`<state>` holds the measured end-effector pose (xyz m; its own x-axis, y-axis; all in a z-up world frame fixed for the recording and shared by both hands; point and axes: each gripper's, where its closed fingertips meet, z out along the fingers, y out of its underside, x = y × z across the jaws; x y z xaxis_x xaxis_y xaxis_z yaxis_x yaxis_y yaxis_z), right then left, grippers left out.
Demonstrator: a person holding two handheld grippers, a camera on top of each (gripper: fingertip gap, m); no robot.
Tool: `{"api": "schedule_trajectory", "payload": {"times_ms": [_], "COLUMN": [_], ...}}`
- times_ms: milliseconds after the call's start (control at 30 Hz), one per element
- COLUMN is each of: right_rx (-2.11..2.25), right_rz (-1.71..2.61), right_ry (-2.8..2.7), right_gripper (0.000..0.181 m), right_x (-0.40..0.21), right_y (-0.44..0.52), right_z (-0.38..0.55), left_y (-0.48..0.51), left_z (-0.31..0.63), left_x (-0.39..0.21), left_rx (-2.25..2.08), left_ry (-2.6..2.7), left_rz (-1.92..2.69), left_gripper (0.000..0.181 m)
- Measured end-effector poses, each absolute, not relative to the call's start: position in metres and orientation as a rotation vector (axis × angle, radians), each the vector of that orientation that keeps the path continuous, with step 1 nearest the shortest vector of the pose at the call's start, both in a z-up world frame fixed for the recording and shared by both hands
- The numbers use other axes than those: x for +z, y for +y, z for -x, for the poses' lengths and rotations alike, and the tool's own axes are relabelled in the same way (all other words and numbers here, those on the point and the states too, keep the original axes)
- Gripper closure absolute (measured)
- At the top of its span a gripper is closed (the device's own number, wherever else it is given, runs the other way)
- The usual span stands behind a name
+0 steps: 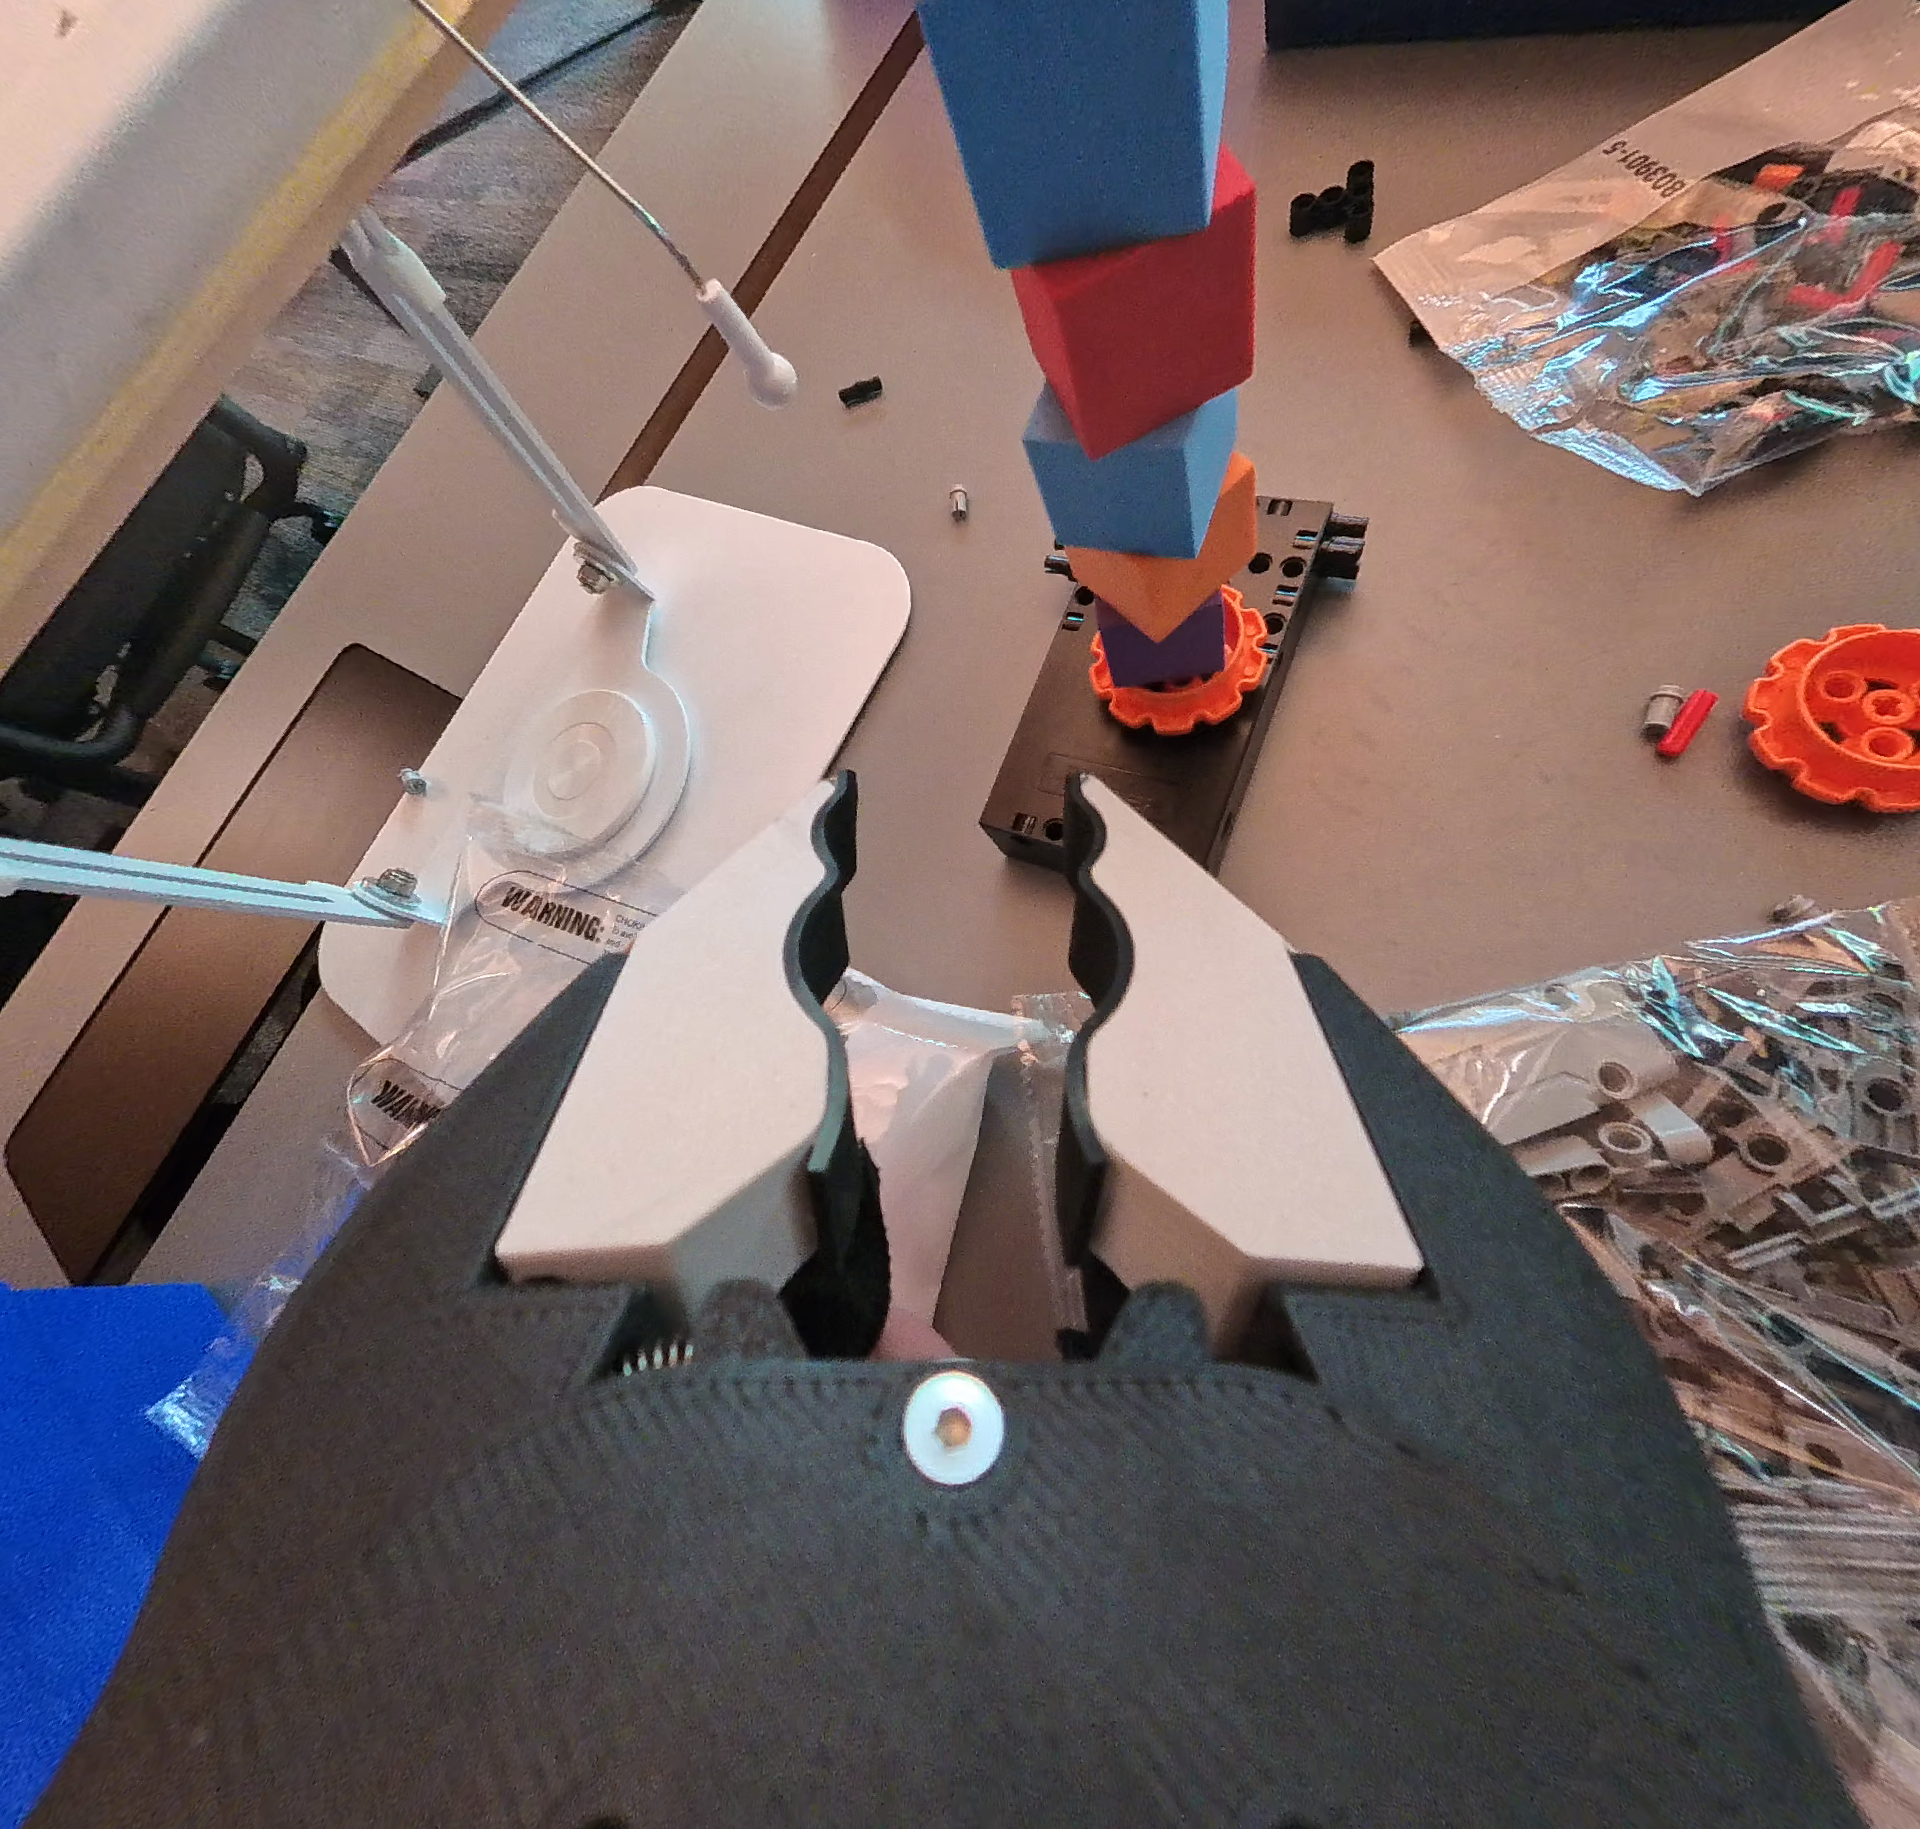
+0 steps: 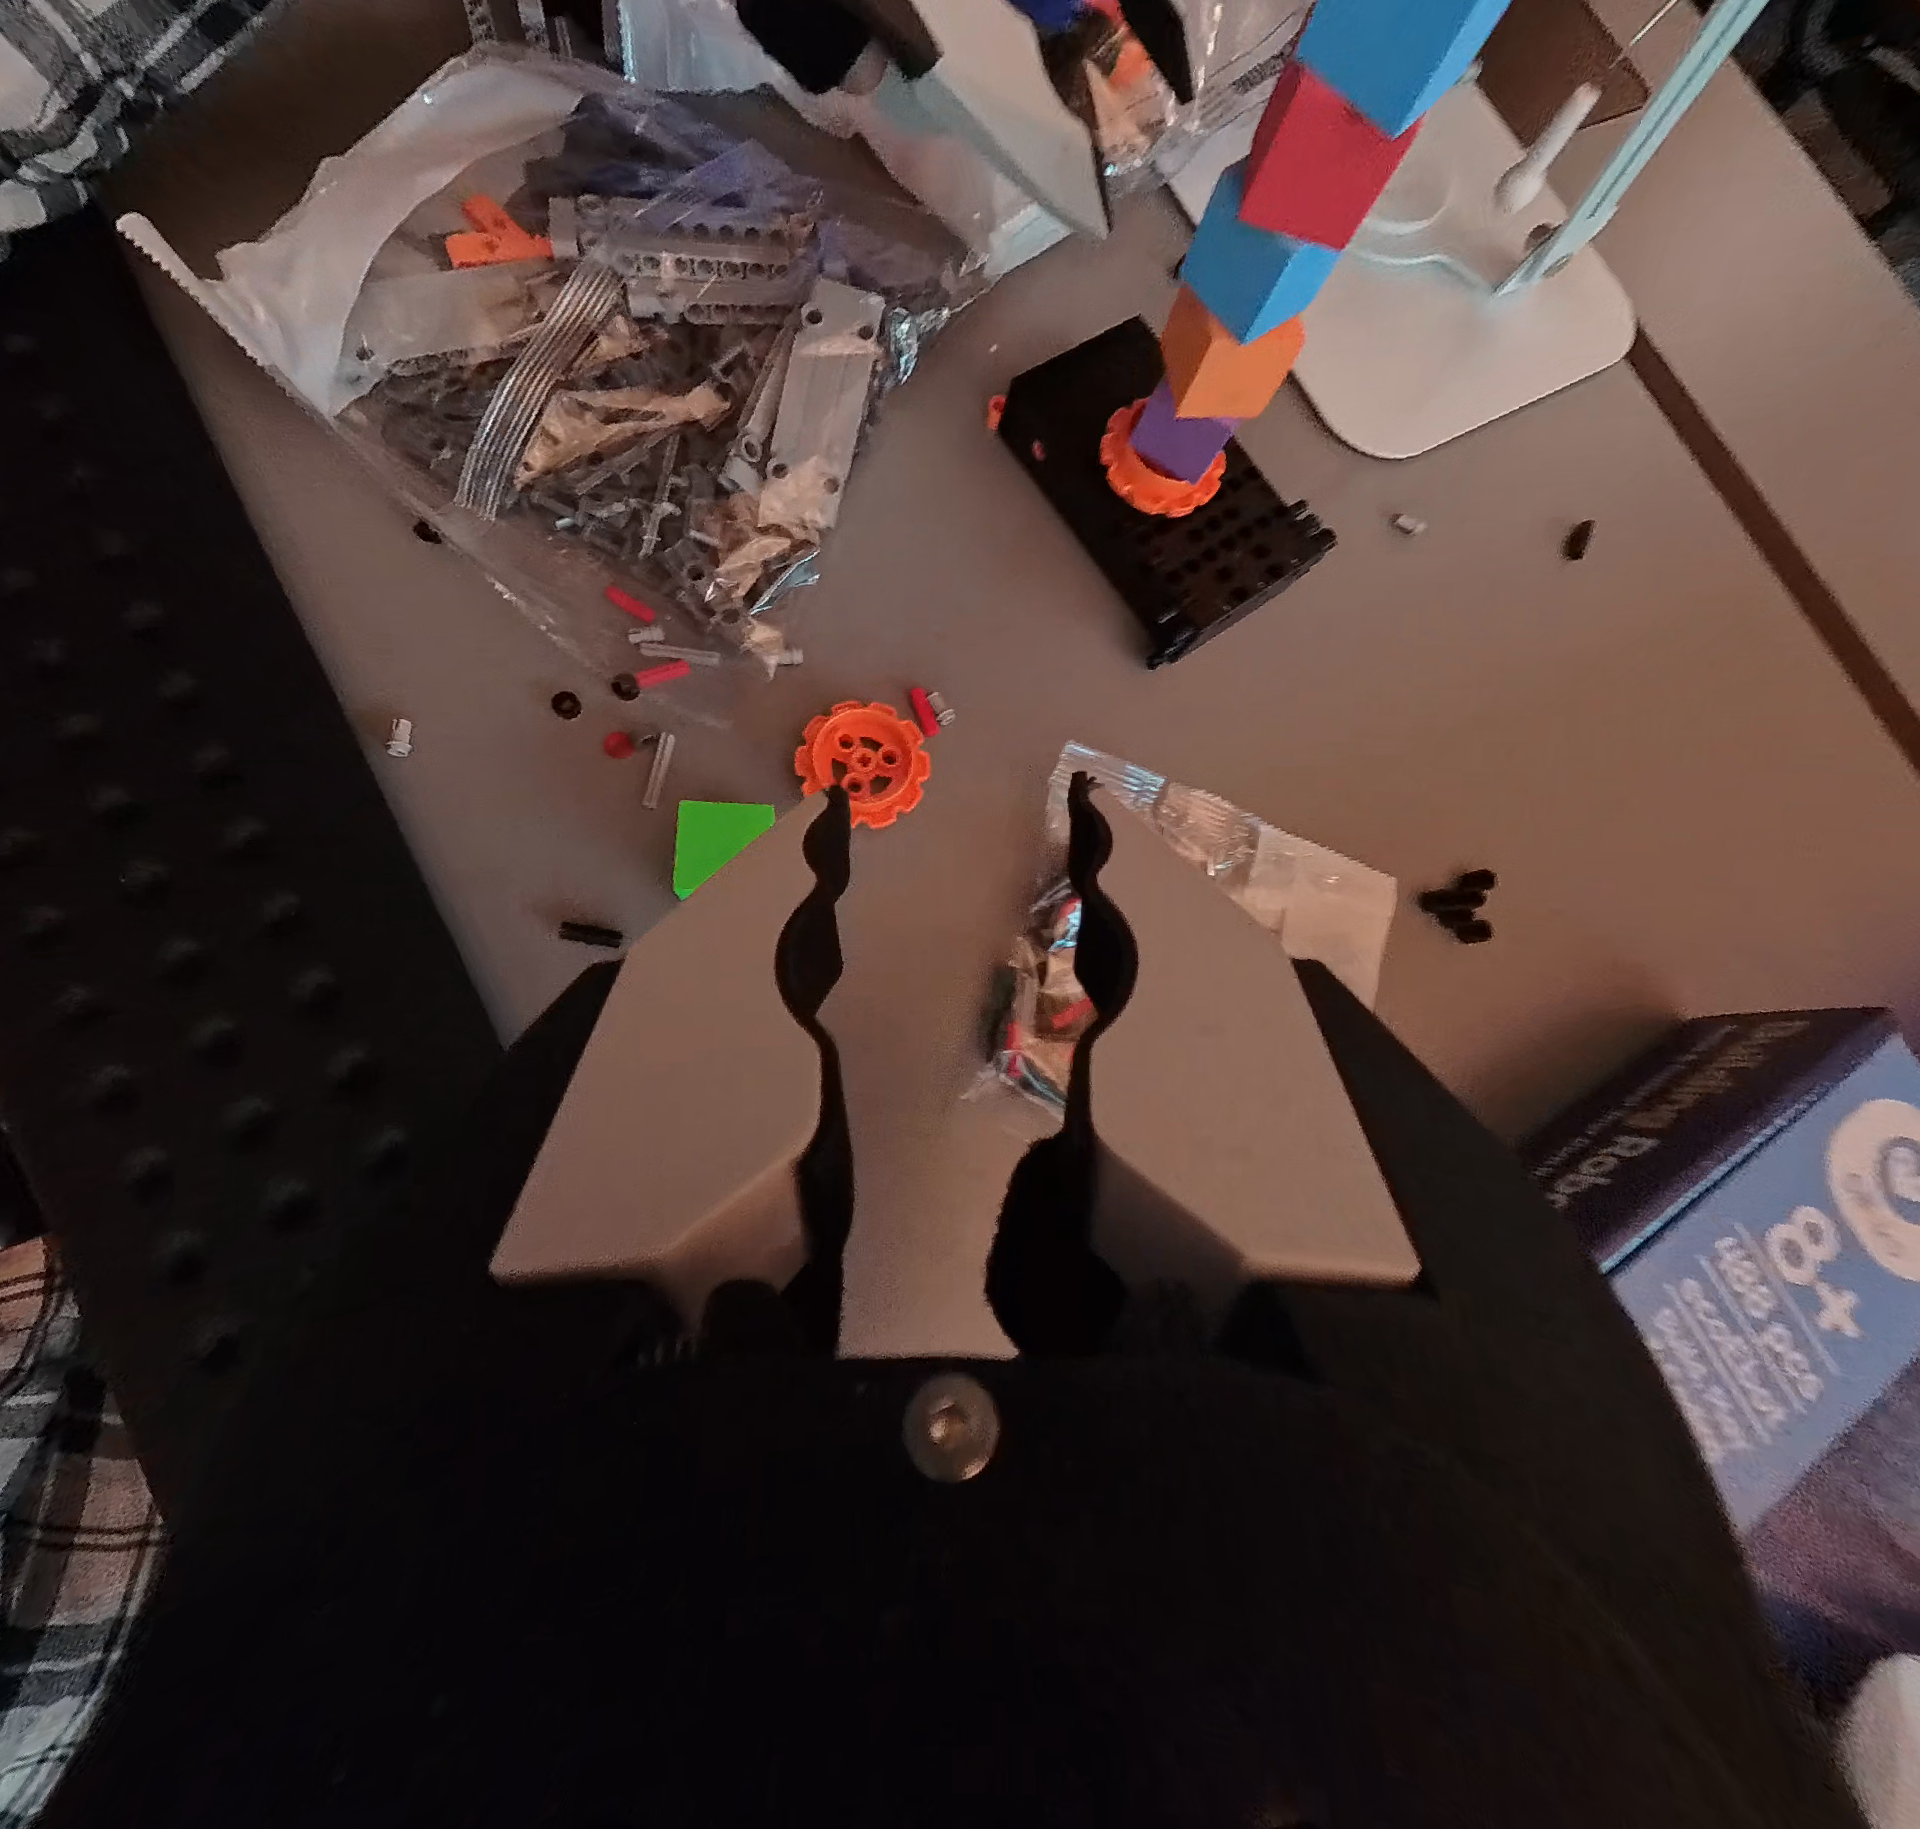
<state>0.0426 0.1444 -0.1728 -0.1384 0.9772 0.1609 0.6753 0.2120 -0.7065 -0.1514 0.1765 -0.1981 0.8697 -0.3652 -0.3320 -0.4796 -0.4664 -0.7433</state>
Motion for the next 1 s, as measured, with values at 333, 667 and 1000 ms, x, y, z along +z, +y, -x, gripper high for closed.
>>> {"api": "schedule_trajectory", "payload": {"times_ms": [333, 667, 1000], "right_rx": [0.636, 0.66, 0.644], "right_rz": [1.578, 1.58, 1.579], "right_ry": [-1.961, -2.149, -2.15], "right_gripper": [0.138, 0.139, 0.156], "right_x": [-0.215, -0.241, -0.24], "right_y": [0.127, 0.096, 0.097], "right_z": [-0.036, -0.038, -0.04], "left_y": [0.175, 0.175, 0.174], "left_z": [0.155, 0.156, 0.154], "left_x": [-0.192, -0.189, -0.189], "left_rx": [0.153, 0.145, 0.144], "left_ry": [0.593, 0.586, 0.595], "left_rz": [2.09, 2.08, 2.075], "left_gripper": [0.144, 0.144, 0.144]}}
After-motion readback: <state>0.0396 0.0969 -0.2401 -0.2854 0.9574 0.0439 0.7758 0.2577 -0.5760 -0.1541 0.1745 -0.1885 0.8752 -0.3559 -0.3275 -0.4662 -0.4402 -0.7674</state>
